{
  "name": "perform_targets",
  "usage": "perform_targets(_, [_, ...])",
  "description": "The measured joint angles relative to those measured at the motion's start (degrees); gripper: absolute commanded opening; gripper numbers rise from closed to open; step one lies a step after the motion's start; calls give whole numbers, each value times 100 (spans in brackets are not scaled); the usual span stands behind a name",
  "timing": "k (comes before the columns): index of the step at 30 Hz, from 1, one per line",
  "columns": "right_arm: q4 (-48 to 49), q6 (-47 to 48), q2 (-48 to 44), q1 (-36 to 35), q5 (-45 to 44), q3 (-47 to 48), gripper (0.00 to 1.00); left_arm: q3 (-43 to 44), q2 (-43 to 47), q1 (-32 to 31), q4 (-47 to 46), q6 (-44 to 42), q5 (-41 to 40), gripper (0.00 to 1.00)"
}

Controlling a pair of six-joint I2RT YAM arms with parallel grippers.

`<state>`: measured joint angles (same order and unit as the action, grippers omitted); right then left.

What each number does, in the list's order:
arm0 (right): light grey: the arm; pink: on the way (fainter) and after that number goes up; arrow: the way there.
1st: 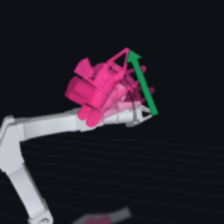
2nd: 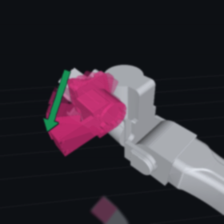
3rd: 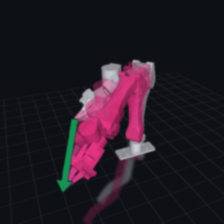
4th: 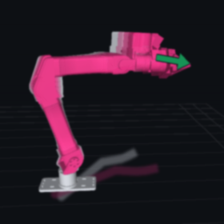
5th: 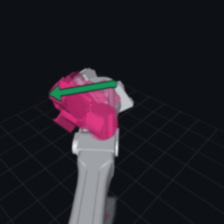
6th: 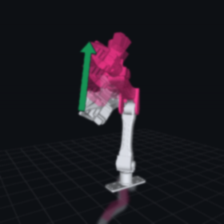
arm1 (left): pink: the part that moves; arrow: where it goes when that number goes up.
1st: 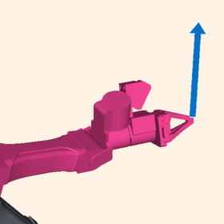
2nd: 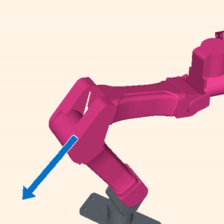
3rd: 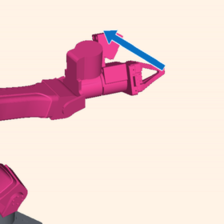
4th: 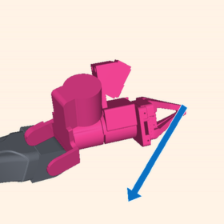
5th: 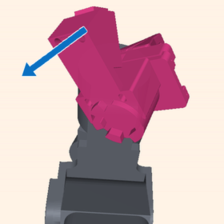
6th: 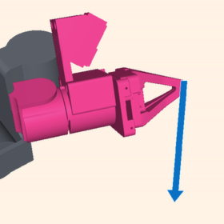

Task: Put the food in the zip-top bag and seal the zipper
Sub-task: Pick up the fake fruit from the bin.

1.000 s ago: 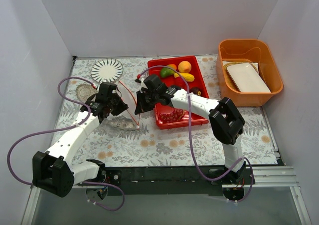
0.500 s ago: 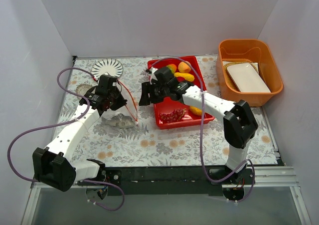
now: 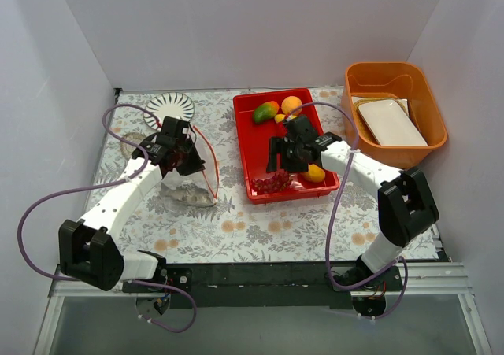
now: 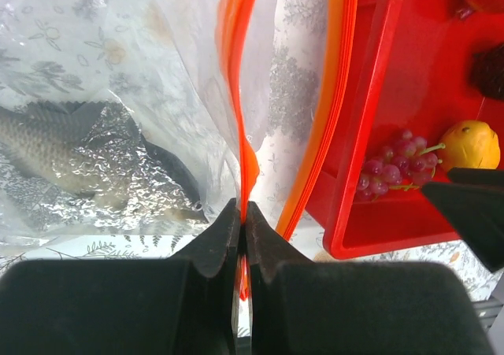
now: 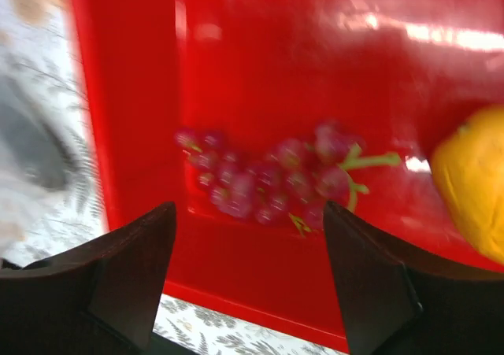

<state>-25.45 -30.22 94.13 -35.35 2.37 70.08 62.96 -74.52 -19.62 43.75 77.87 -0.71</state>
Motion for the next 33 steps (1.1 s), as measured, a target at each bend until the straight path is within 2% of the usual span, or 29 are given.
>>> perform_targets(7, [-153,-411,0,-2,-33,-372,93,0,-61,0,-4,-105,192,0])
perform_targets(13, [-98,-726,44,35,-50,-411,93,0,-225,0,-46,-138,282,0])
perform_targets(26, [153,-1084,940,271,271,-260,93,0,-304,0,-157,-157,352,0])
perform_targets(30, [304,-1167,1047,297,363,-177,81,0,-304,0,-188,-157,398,0])
perform_targets(31, [330,-1167,1080,308,382,-146,71,0,-304,0,-195,-157,407,0])
perform_targets(33, [391,-1165,1137,321,424,-94,62,0,-304,0,-205,-157,424,0])
